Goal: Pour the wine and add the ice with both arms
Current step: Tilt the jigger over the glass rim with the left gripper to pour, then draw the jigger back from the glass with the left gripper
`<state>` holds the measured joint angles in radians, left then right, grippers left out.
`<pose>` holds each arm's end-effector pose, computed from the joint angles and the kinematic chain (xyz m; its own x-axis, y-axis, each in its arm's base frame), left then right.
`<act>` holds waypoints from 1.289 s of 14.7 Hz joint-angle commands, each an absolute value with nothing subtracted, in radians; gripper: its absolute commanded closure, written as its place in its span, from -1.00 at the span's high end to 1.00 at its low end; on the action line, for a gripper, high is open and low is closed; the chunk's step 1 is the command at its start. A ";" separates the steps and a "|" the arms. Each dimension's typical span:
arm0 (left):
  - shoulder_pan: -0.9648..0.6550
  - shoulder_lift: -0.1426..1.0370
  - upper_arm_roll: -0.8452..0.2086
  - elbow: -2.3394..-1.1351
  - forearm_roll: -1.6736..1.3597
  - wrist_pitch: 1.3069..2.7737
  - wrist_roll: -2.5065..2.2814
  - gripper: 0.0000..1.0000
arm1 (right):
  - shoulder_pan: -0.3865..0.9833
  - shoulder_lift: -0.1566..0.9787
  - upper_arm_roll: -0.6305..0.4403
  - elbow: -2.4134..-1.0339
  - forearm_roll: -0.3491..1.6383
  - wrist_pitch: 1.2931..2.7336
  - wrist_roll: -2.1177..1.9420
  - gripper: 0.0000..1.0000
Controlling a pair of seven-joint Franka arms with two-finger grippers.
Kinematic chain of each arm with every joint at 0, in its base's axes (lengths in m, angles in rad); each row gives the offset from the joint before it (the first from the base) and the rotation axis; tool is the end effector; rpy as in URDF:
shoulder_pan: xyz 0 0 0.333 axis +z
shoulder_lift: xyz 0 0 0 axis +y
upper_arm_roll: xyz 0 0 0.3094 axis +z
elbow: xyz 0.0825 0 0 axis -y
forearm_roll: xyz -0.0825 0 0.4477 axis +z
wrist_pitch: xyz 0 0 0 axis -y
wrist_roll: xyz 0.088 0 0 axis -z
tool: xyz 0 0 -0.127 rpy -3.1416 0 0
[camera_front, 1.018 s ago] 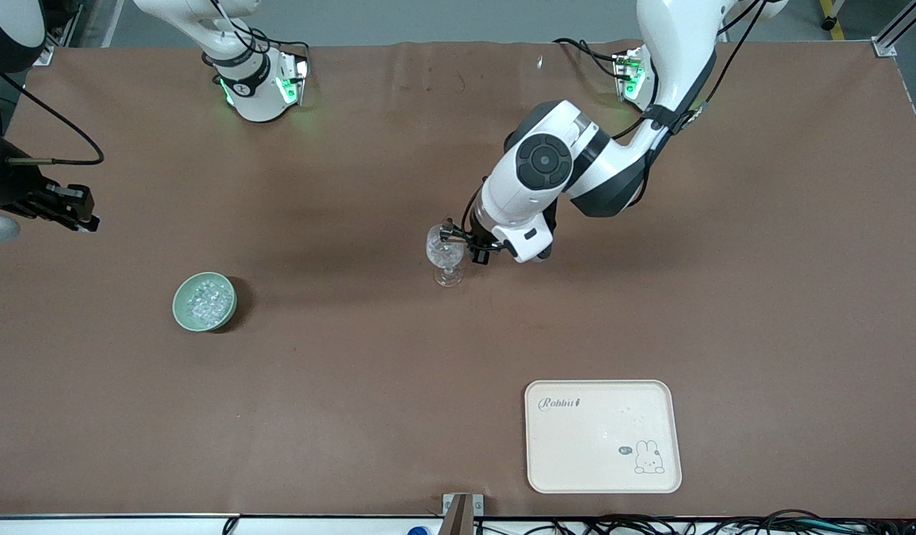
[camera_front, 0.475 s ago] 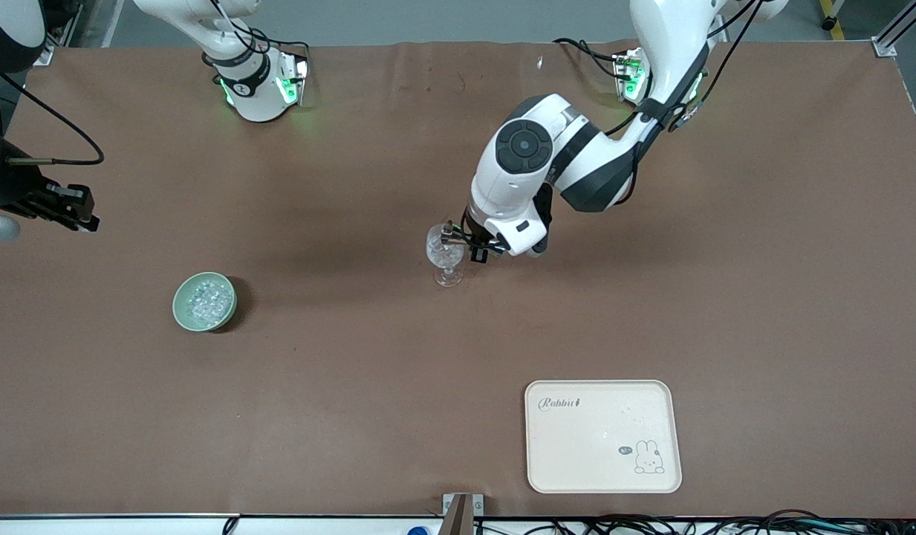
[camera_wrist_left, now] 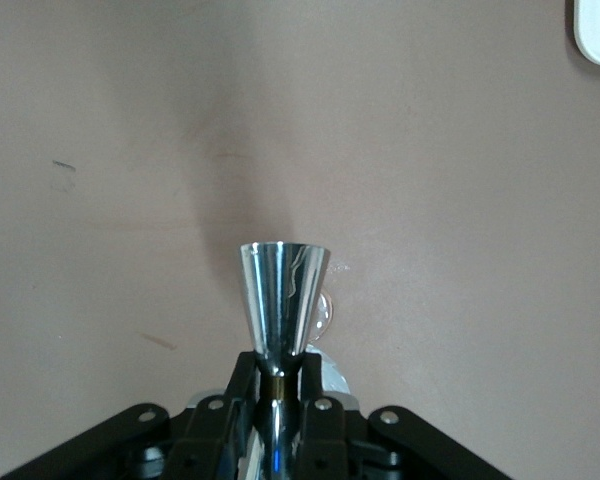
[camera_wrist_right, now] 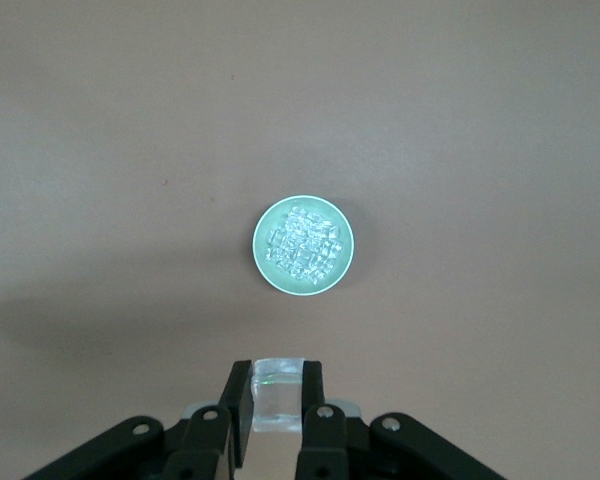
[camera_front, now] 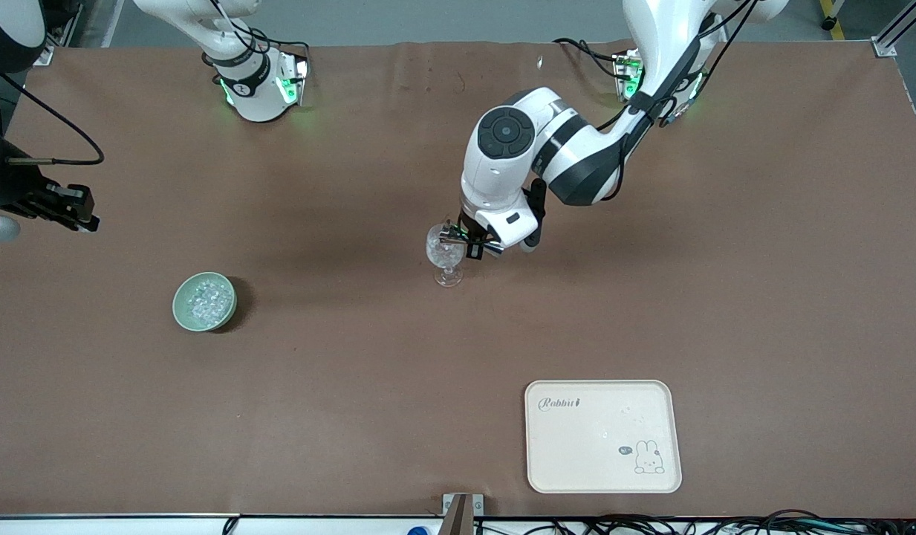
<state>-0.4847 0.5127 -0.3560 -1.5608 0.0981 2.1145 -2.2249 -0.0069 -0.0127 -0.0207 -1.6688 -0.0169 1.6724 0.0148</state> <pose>0.5257 -0.5346 0.3153 0.1840 0.9766 -0.1117 0.9828 -0.1844 0.0071 0.6214 -0.0192 0.5619 0.9990 -0.0407 0.0165 -0.0409 -0.9990 0.0163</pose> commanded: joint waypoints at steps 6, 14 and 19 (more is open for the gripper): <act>-0.418 0.496 -0.371 -1.546 -0.176 2.094 -2.031 -0.99 | -0.006 -0.028 -0.017 -1.683 -0.009 1.677 0.011 -0.92; -0.146 0.491 -0.371 -1.482 -0.567 2.094 -1.767 -0.98 | 0.133 -0.018 -0.012 -1.675 0.003 1.693 0.101 -0.92; 0.070 0.514 -0.370 -1.479 -0.794 2.073 -1.562 -0.94 | 0.352 0.069 -0.012 -1.643 0.057 1.817 0.389 -0.93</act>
<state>-0.0052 0.5031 -0.3578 -1.4856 -0.6947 2.1031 -1.6333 0.2636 0.0120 -0.0019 -1.6688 0.0436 1.7620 0.2550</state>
